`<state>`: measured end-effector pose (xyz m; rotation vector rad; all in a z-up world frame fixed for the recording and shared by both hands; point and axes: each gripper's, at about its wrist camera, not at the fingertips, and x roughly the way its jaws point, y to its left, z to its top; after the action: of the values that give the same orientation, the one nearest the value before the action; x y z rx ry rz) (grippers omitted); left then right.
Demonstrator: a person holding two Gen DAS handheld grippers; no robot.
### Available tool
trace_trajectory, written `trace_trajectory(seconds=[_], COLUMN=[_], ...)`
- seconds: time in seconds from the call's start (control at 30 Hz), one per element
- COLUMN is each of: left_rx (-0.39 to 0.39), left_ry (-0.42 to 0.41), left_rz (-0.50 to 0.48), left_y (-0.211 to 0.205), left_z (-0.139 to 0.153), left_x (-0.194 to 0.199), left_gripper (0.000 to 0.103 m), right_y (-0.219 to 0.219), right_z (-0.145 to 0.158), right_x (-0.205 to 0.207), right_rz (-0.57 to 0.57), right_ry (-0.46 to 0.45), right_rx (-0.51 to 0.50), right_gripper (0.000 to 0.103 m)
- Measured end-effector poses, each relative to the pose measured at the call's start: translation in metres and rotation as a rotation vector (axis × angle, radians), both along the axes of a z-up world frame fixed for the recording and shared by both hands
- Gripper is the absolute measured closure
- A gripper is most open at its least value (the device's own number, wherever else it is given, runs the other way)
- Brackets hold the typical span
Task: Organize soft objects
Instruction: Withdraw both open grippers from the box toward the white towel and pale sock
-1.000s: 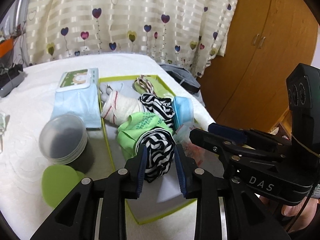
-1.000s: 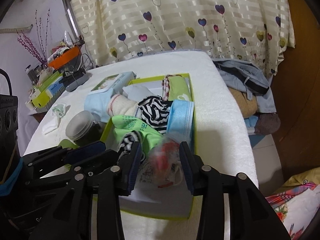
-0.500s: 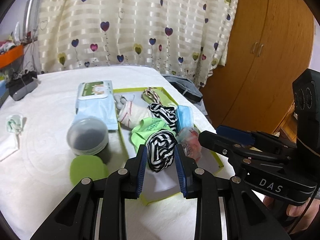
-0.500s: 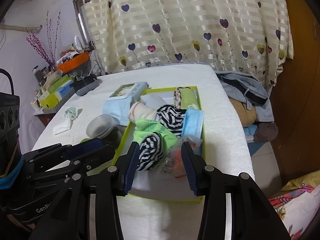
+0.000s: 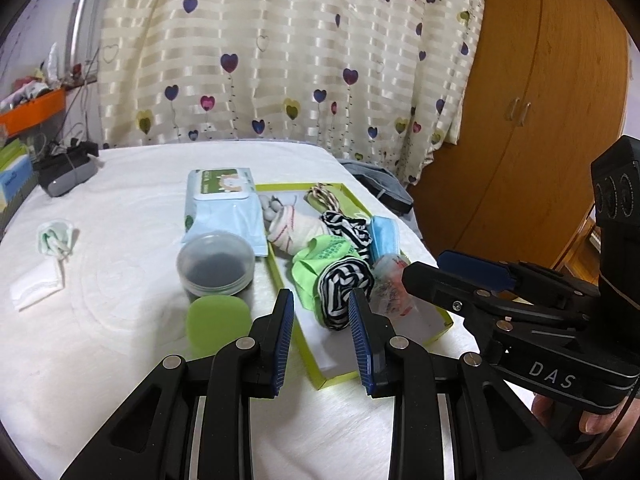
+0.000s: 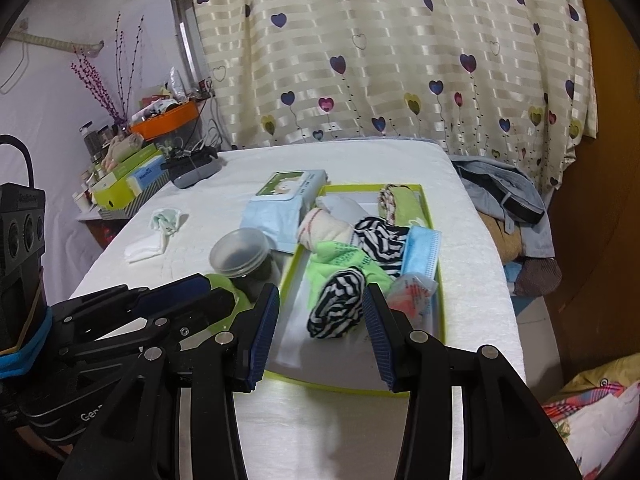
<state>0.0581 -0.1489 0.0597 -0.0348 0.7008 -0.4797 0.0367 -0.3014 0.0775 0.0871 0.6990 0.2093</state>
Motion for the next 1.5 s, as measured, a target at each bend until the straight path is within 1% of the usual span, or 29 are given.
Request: trace_trajectory(seconds=[0.43, 1.0, 1.03, 1.07, 1.17, 1.27, 1.33, 1.5], left_rx=[-0.010, -0.012, -0.011, -0.011, -0.011, -0.016, -0.020, -0.027], left_ry=[0.001, 0.002, 0.001, 0.001, 0.004, 0.009, 0.009, 0.010], left_rz=[0.040, 0.136, 0.142, 0.148, 0.173, 0.198, 0.211, 0.271], left_y=[0.027, 0.077, 0.080, 0.084, 0.097, 0.111, 0.119, 0.149], left_z=[-0.001, -0.005, -0.005, -0.006, -0.008, -0.010, -0.010, -0.013], left_x=[-0.002, 0.008, 0.009, 0.010, 0.012, 0.014, 0.016, 0.022], left_gripper=[0.076, 0.075, 0.075, 0.075, 0.074, 0.071, 0.067, 0.064], right_y=[0.026, 0.071, 0.075, 0.077, 0.086, 0.097, 0.105, 0.128], right_z=[0.003, 0.000, 0.000, 0.000, 0.001, 0.000, -0.001, -0.004], right_x=[0.002, 0.016, 0.017, 0.018, 0.020, 0.026, 0.030, 0.040], right_rz=[0.046, 0.136, 0.144, 0.151, 0.170, 0.190, 0.205, 0.246], right_ry=[-0.004, -0.003, -0.005, -0.007, -0.011, -0.005, -0.003, 0.009], right_rx=[-0.013, 0.000, 0.002, 0.005, 0.010, 0.006, 0.006, -0.008], right_gripper=[0.058, 0.058, 0.057, 0.054, 0.053, 0.053, 0.053, 0.053])
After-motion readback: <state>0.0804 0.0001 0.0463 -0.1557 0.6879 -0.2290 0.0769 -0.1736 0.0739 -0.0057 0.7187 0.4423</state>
